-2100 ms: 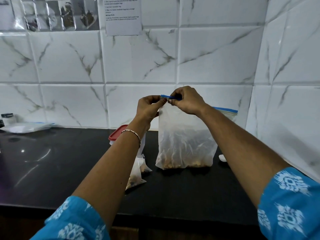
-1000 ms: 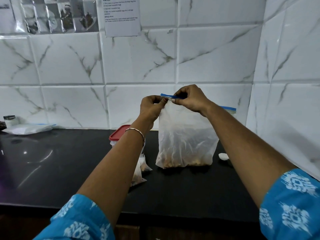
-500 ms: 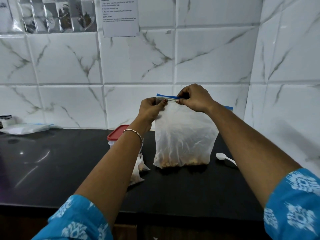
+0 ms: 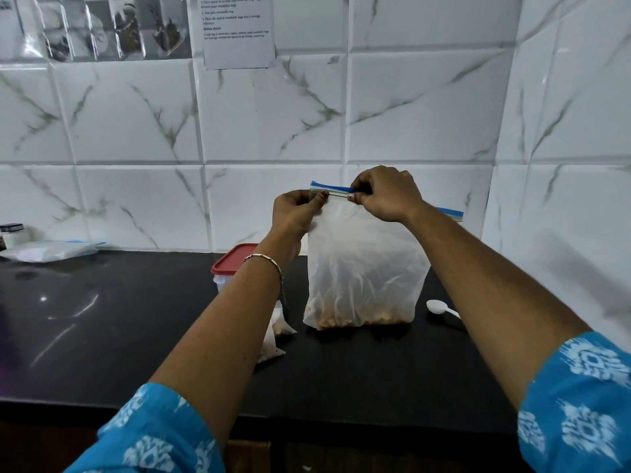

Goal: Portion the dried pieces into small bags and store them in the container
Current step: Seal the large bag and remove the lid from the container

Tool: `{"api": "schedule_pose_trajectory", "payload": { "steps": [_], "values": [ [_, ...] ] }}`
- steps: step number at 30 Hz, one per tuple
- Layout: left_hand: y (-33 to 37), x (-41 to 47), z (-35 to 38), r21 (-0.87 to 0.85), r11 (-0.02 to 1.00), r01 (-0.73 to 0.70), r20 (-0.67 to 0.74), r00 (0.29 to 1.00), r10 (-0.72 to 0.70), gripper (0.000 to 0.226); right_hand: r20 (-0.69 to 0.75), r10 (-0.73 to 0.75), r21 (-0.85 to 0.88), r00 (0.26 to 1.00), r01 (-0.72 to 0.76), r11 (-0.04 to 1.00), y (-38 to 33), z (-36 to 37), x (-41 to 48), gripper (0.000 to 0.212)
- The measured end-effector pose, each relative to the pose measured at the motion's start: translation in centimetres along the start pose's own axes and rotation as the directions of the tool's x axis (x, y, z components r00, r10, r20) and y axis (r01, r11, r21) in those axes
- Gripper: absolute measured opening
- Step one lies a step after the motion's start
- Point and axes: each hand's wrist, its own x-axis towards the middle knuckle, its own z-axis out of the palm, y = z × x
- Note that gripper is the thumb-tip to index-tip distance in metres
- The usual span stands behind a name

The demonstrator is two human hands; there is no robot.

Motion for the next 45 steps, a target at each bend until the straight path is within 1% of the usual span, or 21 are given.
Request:
{"api": "schedule_pose_trajectory", "payload": {
  "steps": [5,8,10,12,14,15,17,21,23,24,25,26,28,29,30,32,34,39,43,45],
  "values": [
    [-0.1,0.1,-0.1,-0.020,1.000,-0.008,-0.016,1.000,0.008,0.012,-0.002,-0.004,-0.019,1.000,0.004,1.000,-0.3,-0.1,0.0,0.018],
    [0.0,0.1,-0.2,-0.030,1.000,-0.001,-0.024,1.000,0.000,0.010,0.006,0.005,0.011,1.000,-0.006,1.000,-0.3,0.1,0.0,0.019],
    [0.1,0.0,-0.3,-0.043,0.999,-0.001,-0.014,1.000,0.000,0.009,0.036,0.027,0.093,0.999,-0.031,0.995,-0.2,0.2,0.0,0.020],
    [0.2,-0.1,-0.4,-0.051,0.999,0.004,-0.005,1.000,-0.004,0.008,0.099,0.045,0.224,0.994,-0.066,0.972,0.2,0.2,0.0,0.018],
    [0.2,-0.1,-0.5,-0.051,0.999,-0.001,0.008,1.000,0.001,0.008,0.129,0.047,0.321,0.991,-0.087,0.943,0.4,0.1,0.0,0.011],
    [0.2,-0.1,-0.5,-0.047,0.999,-0.005,0.015,1.000,0.006,0.008,0.127,0.045,0.332,0.991,-0.085,0.940,0.5,0.0,0.0,0.008],
    [0.3,-0.1,-0.4,-0.026,0.999,-0.024,0.027,0.999,0.025,0.009,0.111,0.047,0.294,0.993,-0.078,0.952,0.5,-0.1,0.1,0.009],
    [0.3,0.1,-0.3,0.033,0.997,-0.070,0.034,0.997,0.069,0.007,0.075,0.039,0.148,0.996,-0.050,0.988,0.4,-0.3,0.3,0.015],
    [0.2,0.4,-0.3,0.109,0.986,-0.130,0.024,0.992,0.128,0.026,0.062,0.019,0.094,0.998,-0.025,0.995,0.2,-0.2,0.2,0.015],
    [0.2,0.5,-0.3,0.177,0.969,-0.172,0.027,0.985,0.170,0.035,0.054,0.011,0.078,0.998,-0.015,0.997,0.0,-0.1,0.2,0.016],
    [0.4,0.6,-0.2,0.277,0.934,-0.223,0.043,0.975,0.220,0.039,0.044,0.005,0.072,0.999,-0.008,0.997,-0.1,0.0,0.2,0.016],
    [0.6,0.7,-0.1,0.401,0.876,-0.268,0.065,0.962,0.265,0.036,0.033,0.002,0.077,0.999,-0.004,0.997,-0.2,0.0,0.1,0.017],
    [1.1,0.9,0.1,0.618,0.725,-0.305,0.110,0.946,0.304,0.021,0.029,0.001,0.110,1.000,-0.005,0.994,-0.3,-0.2,0.0,0.016],
    [1.4,0.9,0.2,0.678,0.671,-0.299,0.124,0.947,0.297,0.016,0.042,0.001,0.131,0.999,-0.007,0.991,-0.2,-0.4,-0.1,0.016],
    [1.6,0.9,0.2,0.711,0.640,-0.291,0.130,0.949,0.287,0.014,0.061,0.001,0.148,0.998,-0.010,0.989,0.0,-0.6,-0.1,0.015],
    [1.7,1.0,0.2,0.731,0.620,-0.286,0.135,0.950,0.280,0.012,0.099,0.004,0.147,0.995,-0.019,0.989,0.5,-1.1,-0.3,0.017],
    [1.7,1.0,0.1,0.721,0.631,-0.286,0.125,0.950,0.287,0.011,0.117,0.012,0.104,0.993,-0.025,0.994,1.1,-1.4,-0.5,0.018],
    [1.7,1.0,-0.2,0.699,0.659,-0.278,0.101,0.951,0.293,0.010,0.101,0.038,0.073,0.994,-0.045,0.996,2.2,-1.9,-0.7,0.017],
    [2.1,0.7,-0.2,0.737,0.615,-0.282,0.092,0.943,0.321,0.010,0.026,0.015,-0.011,1.000,-0.015,1.000,1.6,-1.9,-0.9,0.014],
    [2.1,0.6,-0.3,0.770,0.564,-0.298,0.107,0.932,0.347,0.012,-0.014,-0.015,-0.058,1.000,0.014,0.998,1.2,-1.8,-0.9,0.013]
  ]
}}
